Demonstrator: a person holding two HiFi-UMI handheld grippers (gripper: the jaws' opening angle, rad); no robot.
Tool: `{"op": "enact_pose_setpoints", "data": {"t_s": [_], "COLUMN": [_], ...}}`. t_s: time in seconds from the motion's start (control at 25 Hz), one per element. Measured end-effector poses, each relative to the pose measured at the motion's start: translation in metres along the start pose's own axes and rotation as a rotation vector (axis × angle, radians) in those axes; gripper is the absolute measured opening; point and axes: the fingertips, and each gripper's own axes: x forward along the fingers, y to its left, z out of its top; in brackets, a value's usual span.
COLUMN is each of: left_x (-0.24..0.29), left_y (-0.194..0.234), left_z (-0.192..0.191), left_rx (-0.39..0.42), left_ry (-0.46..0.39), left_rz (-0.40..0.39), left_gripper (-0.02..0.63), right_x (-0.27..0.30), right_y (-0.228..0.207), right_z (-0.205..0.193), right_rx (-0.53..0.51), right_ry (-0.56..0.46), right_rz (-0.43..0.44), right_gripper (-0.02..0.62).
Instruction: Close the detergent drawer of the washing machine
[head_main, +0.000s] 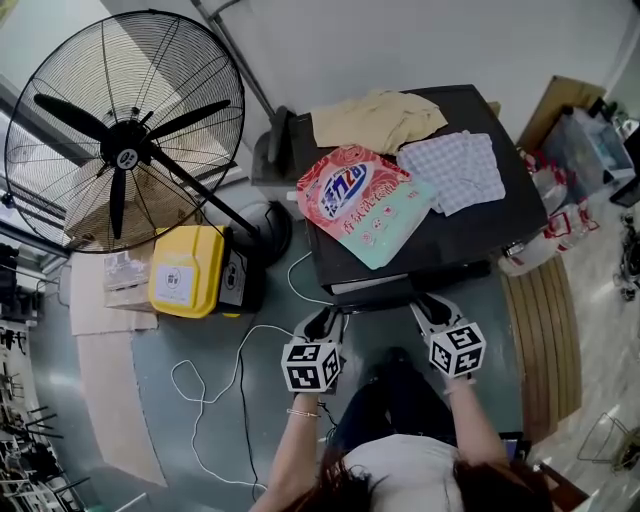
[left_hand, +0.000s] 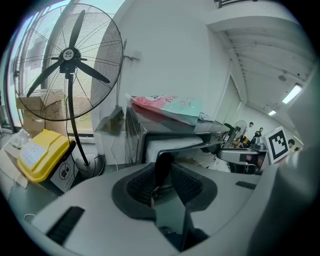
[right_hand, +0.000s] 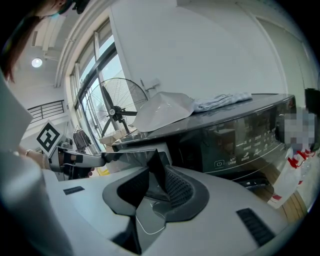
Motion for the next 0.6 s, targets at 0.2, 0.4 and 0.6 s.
{"op": "enact_pose_setpoints", "data": {"t_s": [0.2,0.4,0.6], "left_x": [0.005,0.008,0.010], "left_y": [0.004,0.007,0.009], "left_z": [0.006,0.008,0.011], "left_rx": [-0.003,-0.015,-0.033], "left_ry": [0.000,-0.005,-0.015], "left_rz": [0.015,0.028,0.044], "left_gripper": [0.109,0.109,0.109], "right_x": [0.007,0.011,0.014], "right_y": [-0.002,-0.004,-0.005], "right_z": [0.006,0.007,0.011], "right_rx": [-0.004,-0.004,-0.002], "right_ry": [0.007,0.004,0.005], "right_rz": [0.002,0.008,0.009], "right_gripper": [0.118,0.118,0.118]}}
